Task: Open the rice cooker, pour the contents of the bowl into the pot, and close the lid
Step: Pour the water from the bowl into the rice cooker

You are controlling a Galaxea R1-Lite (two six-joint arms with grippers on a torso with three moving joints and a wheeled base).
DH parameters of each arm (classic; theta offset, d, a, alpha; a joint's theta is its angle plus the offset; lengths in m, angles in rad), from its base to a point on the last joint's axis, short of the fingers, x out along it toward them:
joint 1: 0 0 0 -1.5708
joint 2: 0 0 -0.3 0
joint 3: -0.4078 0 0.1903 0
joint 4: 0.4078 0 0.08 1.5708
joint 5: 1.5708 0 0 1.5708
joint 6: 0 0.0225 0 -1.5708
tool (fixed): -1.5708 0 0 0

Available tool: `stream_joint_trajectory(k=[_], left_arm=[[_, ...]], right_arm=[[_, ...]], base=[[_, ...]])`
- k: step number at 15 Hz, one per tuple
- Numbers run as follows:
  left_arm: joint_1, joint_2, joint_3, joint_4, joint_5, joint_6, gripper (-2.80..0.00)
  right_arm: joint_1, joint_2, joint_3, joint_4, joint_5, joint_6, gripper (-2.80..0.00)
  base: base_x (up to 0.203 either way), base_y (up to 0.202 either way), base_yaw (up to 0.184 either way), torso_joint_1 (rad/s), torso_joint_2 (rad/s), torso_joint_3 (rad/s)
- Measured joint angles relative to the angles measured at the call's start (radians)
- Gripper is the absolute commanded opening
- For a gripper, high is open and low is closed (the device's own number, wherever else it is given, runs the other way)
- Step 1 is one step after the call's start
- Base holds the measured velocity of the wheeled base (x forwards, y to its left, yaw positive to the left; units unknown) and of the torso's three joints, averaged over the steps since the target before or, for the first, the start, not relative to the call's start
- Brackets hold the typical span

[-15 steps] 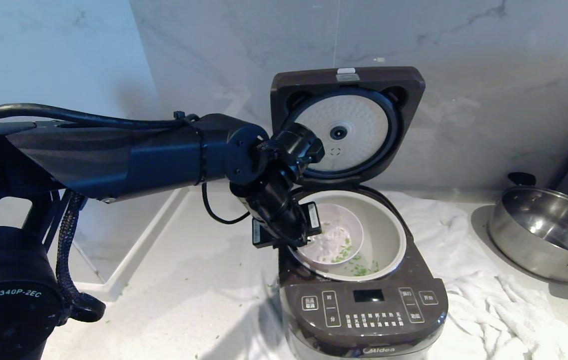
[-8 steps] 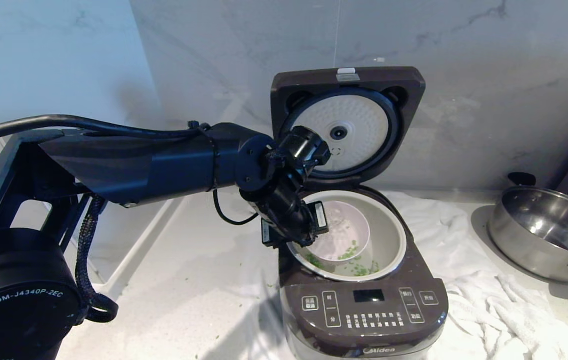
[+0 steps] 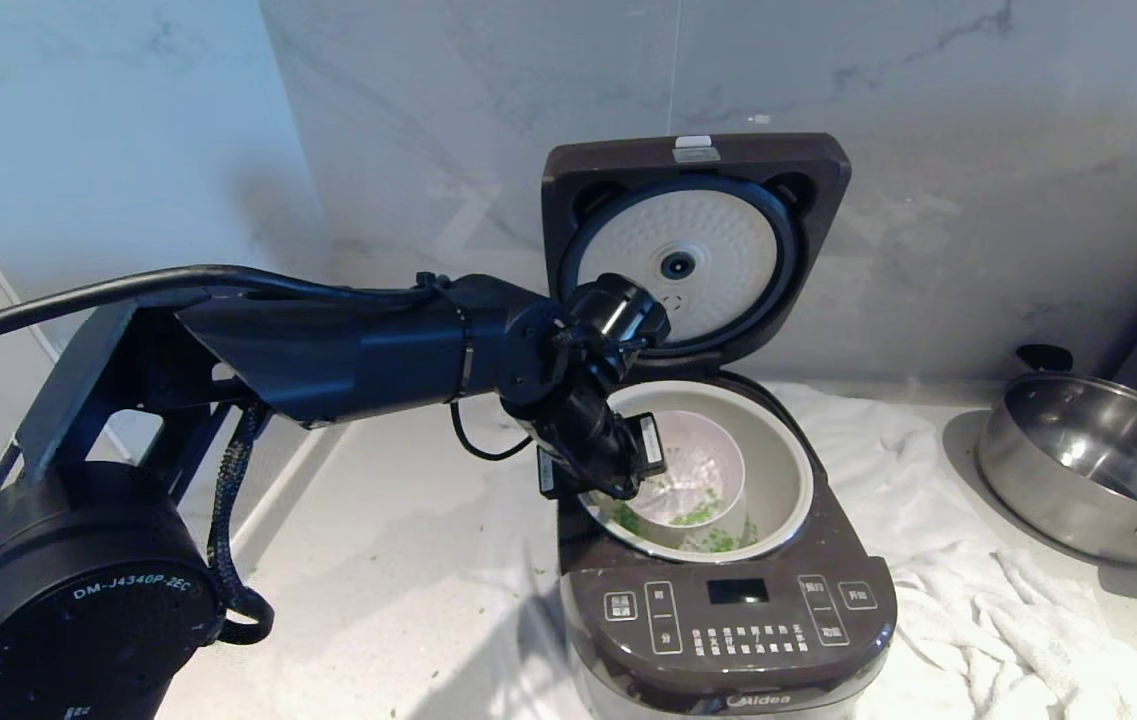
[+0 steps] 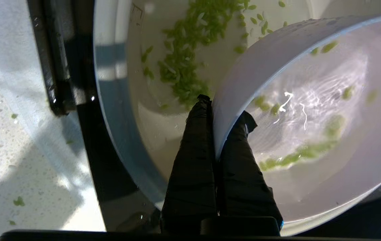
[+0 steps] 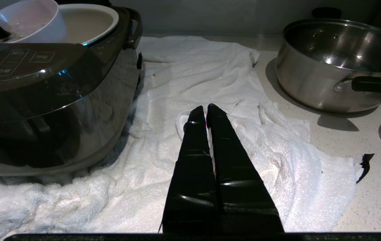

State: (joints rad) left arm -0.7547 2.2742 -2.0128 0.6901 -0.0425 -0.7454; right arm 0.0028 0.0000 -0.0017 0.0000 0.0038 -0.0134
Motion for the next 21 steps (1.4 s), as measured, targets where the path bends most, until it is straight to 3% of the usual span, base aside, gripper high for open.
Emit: stream_joint_trajectory(k=[6,8,10,15,17,19,21], left_arm=[[0.000,0.014,0.000,-0.120,0.016,-0.011,-2.80],[-0.004,0.027,0.002,-0.163,0.063,-0.011,-2.80],[-0.008,0.047,0.005,-0.251,0.124,-0.013,-2.80],[-0.012,0.086,0.070,-0.503,0.145,-0.030,-2.80],[-0.010,0.097,0.144,-0.661,0.163,-0.036,-2.80],[-0.010,0.109,0.252,-0.914,0.177,-0.017,-2.80],[-0.014,0.117,0.363,-1.191,0.220,0.081,-2.80]], right_arm=[[0.000,0.000,0.000,0.000,0.000,0.000,-2.80],[0.000,0.000,0.000,0.000,0.000,0.000,-2.80],[0.000,0.000,0.000,0.000,0.000,0.000,-2.80],[0.000,0.000,0.000,0.000,0.000,0.000,-2.80],[0.000,0.000,0.000,0.000,0.000,0.000,-2.80],[0.000,0.000,0.000,0.000,0.000,0.000,-2.80],[0.000,0.000,0.000,0.000,0.000,0.000,-2.80]], base=[[0.000,0.000,0.000,0.000,0.00,0.000],[0.000,0.000,0.000,0.000,0.00,0.000],[0.000,0.000,0.000,0.000,0.00,0.000],[0.000,0.000,0.000,0.000,0.00,0.000],[0.000,0.000,0.000,0.000,0.00,0.000],[0.000,0.000,0.000,0.000,0.00,0.000],[0.000,0.000,0.000,0.000,0.00,0.000]])
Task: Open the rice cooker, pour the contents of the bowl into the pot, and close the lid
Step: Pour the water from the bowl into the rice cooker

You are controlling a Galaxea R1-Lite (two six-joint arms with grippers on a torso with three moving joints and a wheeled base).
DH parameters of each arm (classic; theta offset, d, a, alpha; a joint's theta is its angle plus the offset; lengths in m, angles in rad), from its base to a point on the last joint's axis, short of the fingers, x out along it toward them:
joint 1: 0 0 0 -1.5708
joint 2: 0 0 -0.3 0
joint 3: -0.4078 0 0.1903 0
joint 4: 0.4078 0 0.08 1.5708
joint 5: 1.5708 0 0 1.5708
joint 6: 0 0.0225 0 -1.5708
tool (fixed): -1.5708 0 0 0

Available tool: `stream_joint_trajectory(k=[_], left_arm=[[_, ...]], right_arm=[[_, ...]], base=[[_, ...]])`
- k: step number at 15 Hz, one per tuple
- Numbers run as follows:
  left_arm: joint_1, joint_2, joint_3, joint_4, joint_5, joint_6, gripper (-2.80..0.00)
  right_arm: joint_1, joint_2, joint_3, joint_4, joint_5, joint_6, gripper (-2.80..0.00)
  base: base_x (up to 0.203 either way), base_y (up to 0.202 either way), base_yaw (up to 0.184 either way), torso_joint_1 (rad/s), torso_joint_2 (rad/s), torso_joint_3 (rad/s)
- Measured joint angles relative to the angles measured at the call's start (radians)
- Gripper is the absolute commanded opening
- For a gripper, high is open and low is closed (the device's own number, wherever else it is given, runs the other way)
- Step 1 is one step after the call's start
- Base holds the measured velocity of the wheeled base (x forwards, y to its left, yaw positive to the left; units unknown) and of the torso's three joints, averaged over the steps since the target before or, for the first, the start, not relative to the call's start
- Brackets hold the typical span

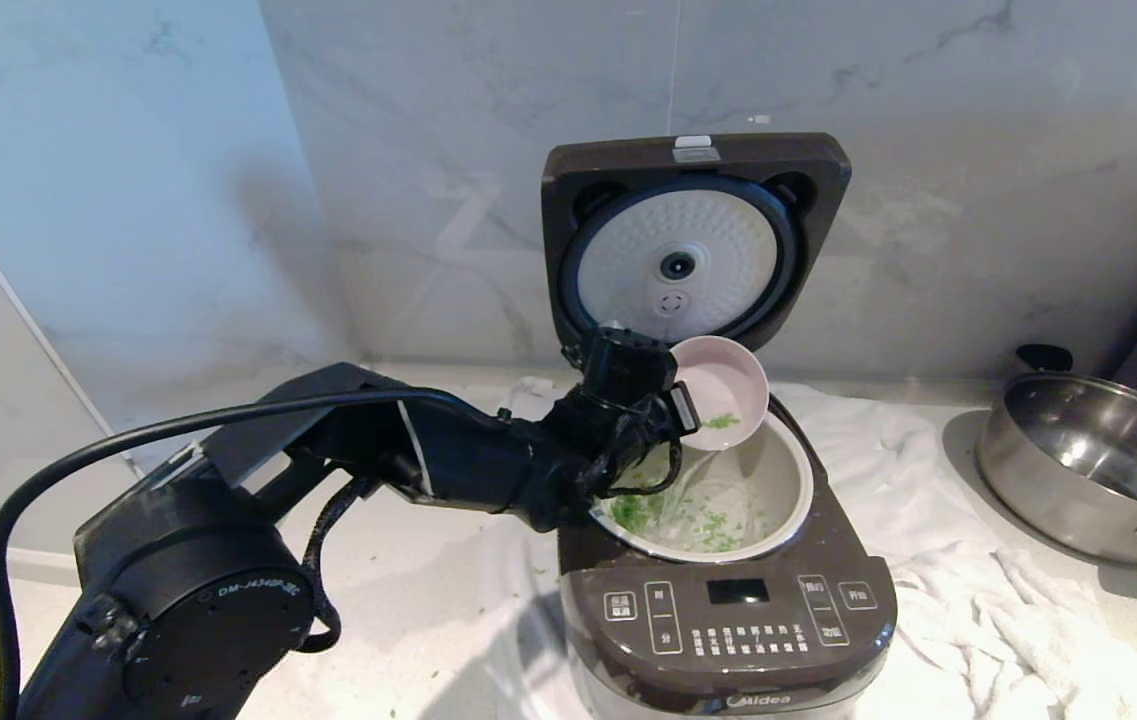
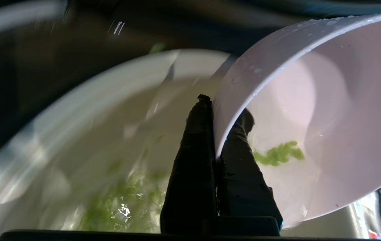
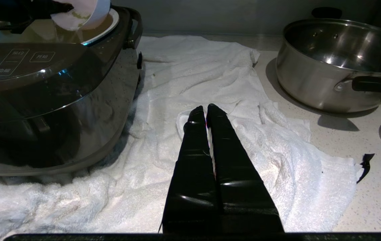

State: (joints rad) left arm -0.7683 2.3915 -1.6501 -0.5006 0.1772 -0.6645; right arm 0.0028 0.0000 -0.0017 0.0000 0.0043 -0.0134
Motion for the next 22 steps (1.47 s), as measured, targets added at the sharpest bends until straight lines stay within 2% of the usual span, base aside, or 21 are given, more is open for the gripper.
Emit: stream_joint_trajectory(k=[2,4,8,9,10,18,22], left_arm=[[0.008,-0.003,0.084,-0.231,0.054,0.123,-2.80],[0.024,-0.011,0.176,-0.434,0.073,0.253,-2.80],[0.033,0.002,0.364,-0.903,0.183,0.610,-2.80],[0.031,0.009,0.401,-0.979,0.216,0.685,-2.80],[0.027,0.013,0.418,-1.015,0.255,0.722,-2.80],[0.014,0.016,0.382,-1.020,0.274,0.737,-2.80],[0.046,-0.030,0.421,-0.999,0.266,0.724,-2.80]], right_arm=[[0.000,0.000,0.000,0.000,0.000,0.000,-2.80],[0.000,0.000,0.000,0.000,0.000,0.000,-2.80],[0.000,0.000,0.000,0.000,0.000,0.000,-2.80],[0.000,0.000,0.000,0.000,0.000,0.000,-2.80],[0.000,0.000,0.000,0.000,0.000,0.000,-2.80],[0.000,0.000,0.000,0.000,0.000,0.001,-2.80],[0.000,0.000,0.000,0.000,0.000,0.000,-2.80]], base=[[0.000,0.000,0.000,0.000,0.00,0.000],[0.000,0.000,0.000,0.000,0.00,0.000],[0.000,0.000,0.000,0.000,0.00,0.000],[0.000,0.000,0.000,0.000,0.00,0.000],[0.000,0.000,0.000,0.000,0.00,0.000],[0.000,0.000,0.000,0.000,0.00,0.000],[0.000,0.000,0.000,0.000,0.00,0.000]])
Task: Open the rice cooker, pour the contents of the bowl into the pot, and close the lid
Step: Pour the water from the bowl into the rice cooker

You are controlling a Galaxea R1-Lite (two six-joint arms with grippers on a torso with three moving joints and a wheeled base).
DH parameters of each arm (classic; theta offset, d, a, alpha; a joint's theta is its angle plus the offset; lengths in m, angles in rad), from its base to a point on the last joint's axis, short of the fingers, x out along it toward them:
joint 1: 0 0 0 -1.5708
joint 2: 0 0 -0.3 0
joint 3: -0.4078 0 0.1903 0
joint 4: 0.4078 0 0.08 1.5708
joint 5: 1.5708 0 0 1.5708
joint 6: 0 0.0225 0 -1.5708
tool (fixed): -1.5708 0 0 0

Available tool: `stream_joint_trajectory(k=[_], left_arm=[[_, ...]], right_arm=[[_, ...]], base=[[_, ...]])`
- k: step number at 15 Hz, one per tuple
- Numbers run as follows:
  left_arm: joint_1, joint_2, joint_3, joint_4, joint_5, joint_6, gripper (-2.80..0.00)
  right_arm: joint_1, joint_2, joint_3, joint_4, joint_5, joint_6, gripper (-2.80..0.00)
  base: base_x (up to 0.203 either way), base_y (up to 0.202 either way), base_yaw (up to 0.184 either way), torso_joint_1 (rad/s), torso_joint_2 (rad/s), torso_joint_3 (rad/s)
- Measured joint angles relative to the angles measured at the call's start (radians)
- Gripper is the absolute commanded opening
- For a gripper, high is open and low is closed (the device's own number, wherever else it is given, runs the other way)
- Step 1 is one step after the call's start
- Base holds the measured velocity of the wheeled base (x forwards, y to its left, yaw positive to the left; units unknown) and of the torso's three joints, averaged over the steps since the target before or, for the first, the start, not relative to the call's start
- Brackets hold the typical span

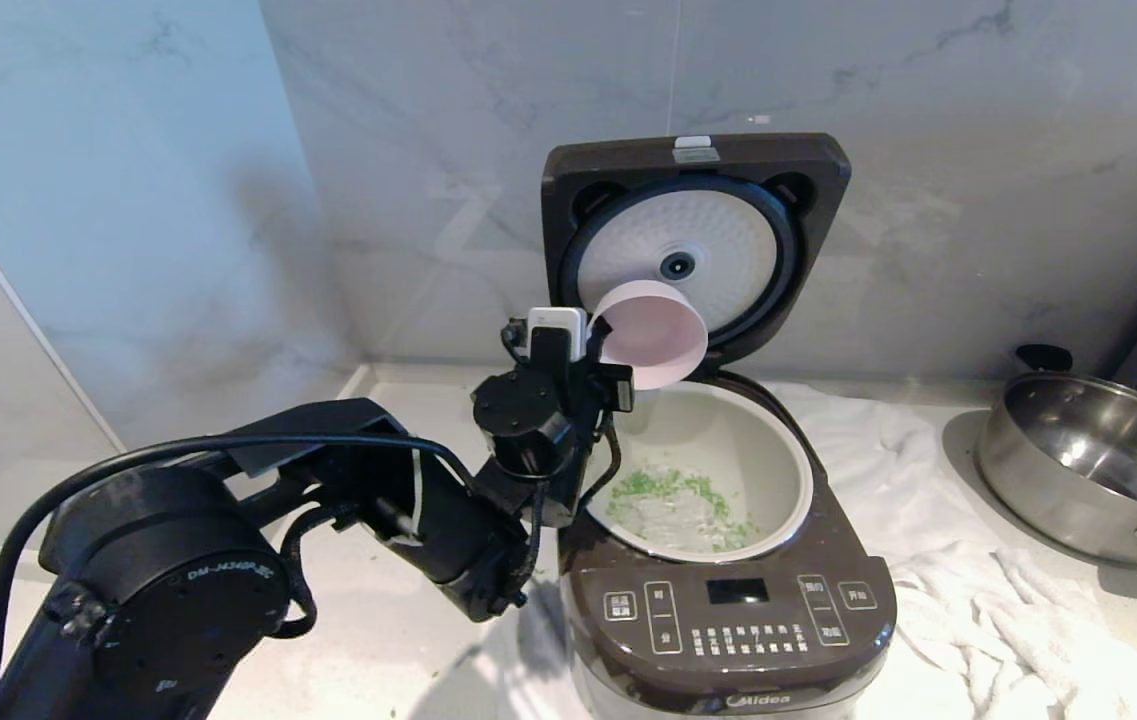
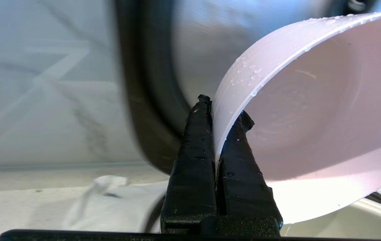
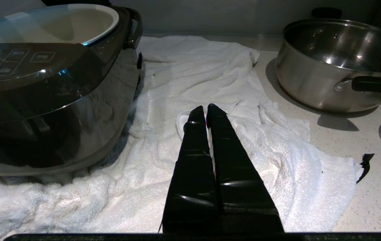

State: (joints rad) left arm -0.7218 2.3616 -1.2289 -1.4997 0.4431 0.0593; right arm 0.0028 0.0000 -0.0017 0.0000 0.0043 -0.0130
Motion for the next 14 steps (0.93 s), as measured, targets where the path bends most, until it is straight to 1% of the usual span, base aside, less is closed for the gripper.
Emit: stream_joint_trajectory(k=[1,2,4,5,6,8,10,12,14], left_arm=[[0.014,-0.021,0.015,0.040,-0.002,-0.021,-2.80],[0.028,-0.048,0.029,0.097,-0.005,-0.059,-2.80],[0.063,-0.115,0.055,0.232,-0.020,-0.152,-2.80],[0.084,-0.152,0.085,0.288,-0.045,-0.192,-2.80],[0.105,-0.187,0.129,0.323,-0.081,-0.214,-2.80],[0.131,-0.258,0.229,0.350,-0.160,-0.227,-2.80],[0.172,-0.337,0.307,0.454,-0.254,-0.242,-2.80],[0.247,-0.406,0.341,0.569,-0.338,-0.303,-2.80],[0.308,-0.468,0.365,0.632,-0.397,-0.321,-2.80]], right_arm=[[0.000,0.000,0.000,0.000,0.000,0.000,-2.80],[0.000,0.000,0.000,0.000,0.000,0.000,-2.80],[0.000,0.000,0.000,0.000,0.000,0.000,-2.80],[0.000,0.000,0.000,0.000,0.000,0.000,-2.80],[0.000,0.000,0.000,0.000,0.000,0.000,-2.80],[0.000,0.000,0.000,0.000,0.000,0.000,-2.80],[0.000,0.000,0.000,0.000,0.000,0.000,-2.80],[0.000,0.000,0.000,0.000,0.000,0.000,-2.80],[0.000,0.000,0.000,0.000,0.000,0.000,-2.80]], base=[[0.000,0.000,0.000,0.000,0.00,0.000],[0.000,0.000,0.000,0.000,0.00,0.000],[0.000,0.000,0.000,0.000,0.00,0.000],[0.000,0.000,0.000,0.000,0.00,0.000],[0.000,0.000,0.000,0.000,0.00,0.000],[0.000,0.000,0.000,0.000,0.00,0.000],[0.000,0.000,0.000,0.000,0.00,0.000],[0.000,0.000,0.000,0.000,0.00,0.000],[0.000,0.000,0.000,0.000,0.00,0.000]])
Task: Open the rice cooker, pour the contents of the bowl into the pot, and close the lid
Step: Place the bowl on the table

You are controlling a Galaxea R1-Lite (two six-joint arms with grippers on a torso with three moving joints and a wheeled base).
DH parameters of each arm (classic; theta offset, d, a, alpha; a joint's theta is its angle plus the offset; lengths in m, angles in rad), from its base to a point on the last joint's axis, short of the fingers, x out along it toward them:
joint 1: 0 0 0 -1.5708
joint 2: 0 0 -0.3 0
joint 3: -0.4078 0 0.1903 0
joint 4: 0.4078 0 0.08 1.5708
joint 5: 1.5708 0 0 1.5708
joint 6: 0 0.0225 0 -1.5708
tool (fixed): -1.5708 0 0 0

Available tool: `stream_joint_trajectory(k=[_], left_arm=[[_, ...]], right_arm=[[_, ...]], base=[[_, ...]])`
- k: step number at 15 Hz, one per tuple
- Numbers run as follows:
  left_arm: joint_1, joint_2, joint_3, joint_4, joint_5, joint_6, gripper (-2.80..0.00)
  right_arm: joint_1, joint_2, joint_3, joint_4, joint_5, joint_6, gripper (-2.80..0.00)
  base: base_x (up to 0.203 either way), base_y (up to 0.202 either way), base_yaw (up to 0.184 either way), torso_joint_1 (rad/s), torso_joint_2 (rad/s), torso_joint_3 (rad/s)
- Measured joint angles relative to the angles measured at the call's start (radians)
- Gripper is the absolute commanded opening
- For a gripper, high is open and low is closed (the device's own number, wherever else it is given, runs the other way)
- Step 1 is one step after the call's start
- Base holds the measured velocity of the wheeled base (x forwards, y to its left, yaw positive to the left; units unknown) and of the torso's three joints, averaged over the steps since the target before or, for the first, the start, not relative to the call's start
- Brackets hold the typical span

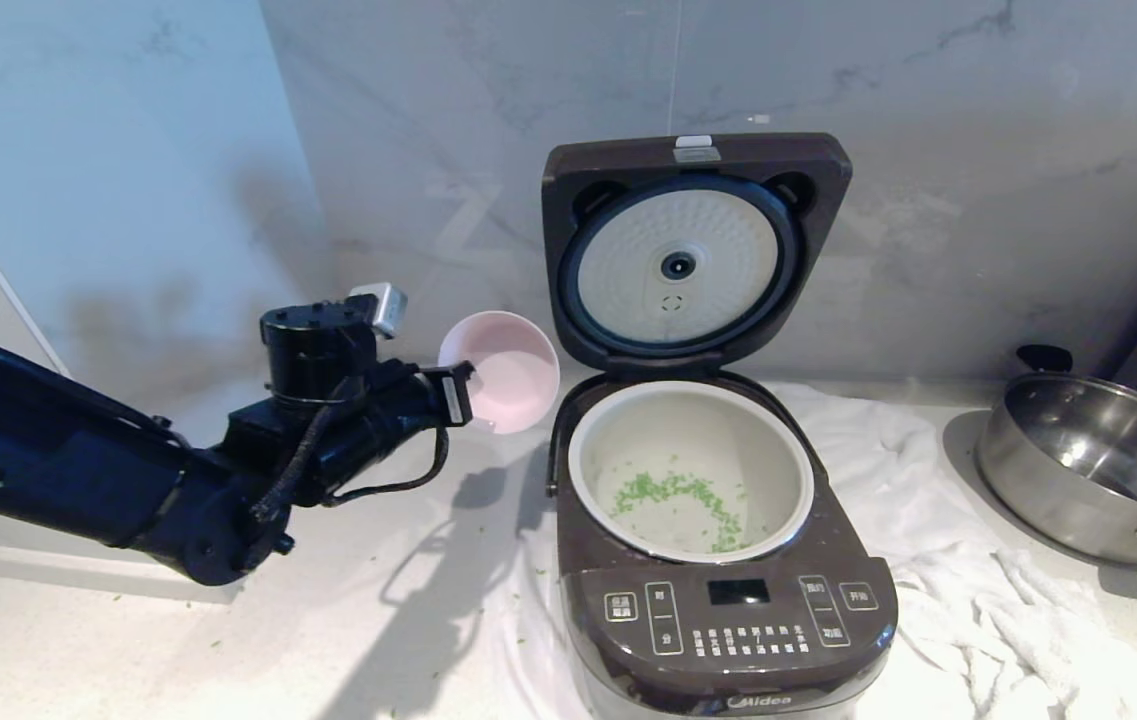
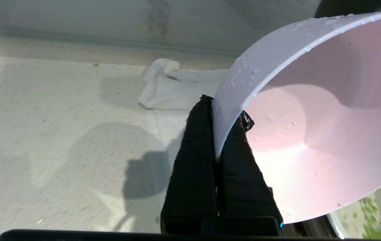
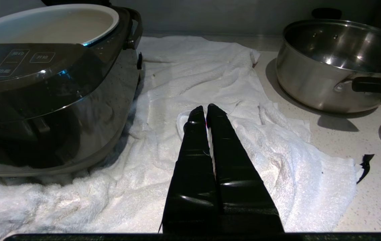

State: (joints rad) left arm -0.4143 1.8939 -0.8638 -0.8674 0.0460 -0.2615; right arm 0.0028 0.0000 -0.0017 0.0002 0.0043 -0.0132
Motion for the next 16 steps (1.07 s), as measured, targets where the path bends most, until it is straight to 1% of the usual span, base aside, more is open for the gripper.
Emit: stream_joint_trajectory(k=[1,3,5,6,7,9,10,11,13,14,16], left_arm=[[0.033,-0.032,0.007,0.063,-0.027,-0.001,-2.80],[0.102,-0.083,-0.007,0.258,-0.064,-0.001,-2.80],[0.179,-0.122,-0.037,0.510,-0.080,0.010,-2.80],[0.214,-0.134,-0.039,0.613,-0.083,0.021,-2.80],[0.242,-0.147,-0.022,0.691,-0.085,0.040,-2.80],[0.280,-0.175,0.011,0.801,-0.078,0.104,-2.80],[0.288,-0.190,0.016,0.867,-0.075,0.123,-2.80],[0.293,-0.204,0.016,0.946,-0.072,0.129,-2.80],[0.298,-0.214,-0.014,1.100,-0.070,0.129,-2.80],[0.299,-0.203,-0.022,1.143,-0.070,0.115,-2.80],[0.297,-0.156,-0.028,1.155,-0.062,0.057,-2.80]], right_arm=[[0.000,0.000,0.000,0.000,-0.001,0.000,-2.80],[0.000,0.000,0.000,0.000,0.000,0.000,-2.80],[0.000,0.000,0.000,0.000,0.000,0.000,-2.80],[0.000,0.000,0.000,0.000,0.000,0.000,-2.80],[0.000,0.000,0.000,0.000,0.000,0.000,-2.80],[0.000,0.000,0.000,0.000,0.000,0.000,-2.80],[0.000,0.000,0.000,0.000,-0.001,0.000,-2.80],[0.000,0.000,0.000,0.000,0.000,0.000,-2.80],[0.000,0.000,0.000,0.000,0.000,0.000,-2.80],[0.000,0.000,0.000,0.000,0.000,0.000,-2.80],[0.000,0.000,0.000,0.000,0.000,0.000,-2.80]], base=[[0.000,0.000,0.000,0.000,0.00,0.000],[0.000,0.000,0.000,0.000,0.00,0.000],[0.000,0.000,0.000,0.000,0.00,0.000],[0.000,0.000,0.000,0.000,0.00,0.000],[0.000,0.000,0.000,0.000,0.00,0.000],[0.000,0.000,0.000,0.000,0.00,0.000],[0.000,0.000,0.000,0.000,0.00,0.000],[0.000,0.000,0.000,0.000,0.00,0.000],[0.000,0.000,0.000,0.000,0.00,0.000],[0.000,0.000,0.000,0.000,0.00,0.000],[0.000,0.000,0.000,0.000,0.00,0.000]])
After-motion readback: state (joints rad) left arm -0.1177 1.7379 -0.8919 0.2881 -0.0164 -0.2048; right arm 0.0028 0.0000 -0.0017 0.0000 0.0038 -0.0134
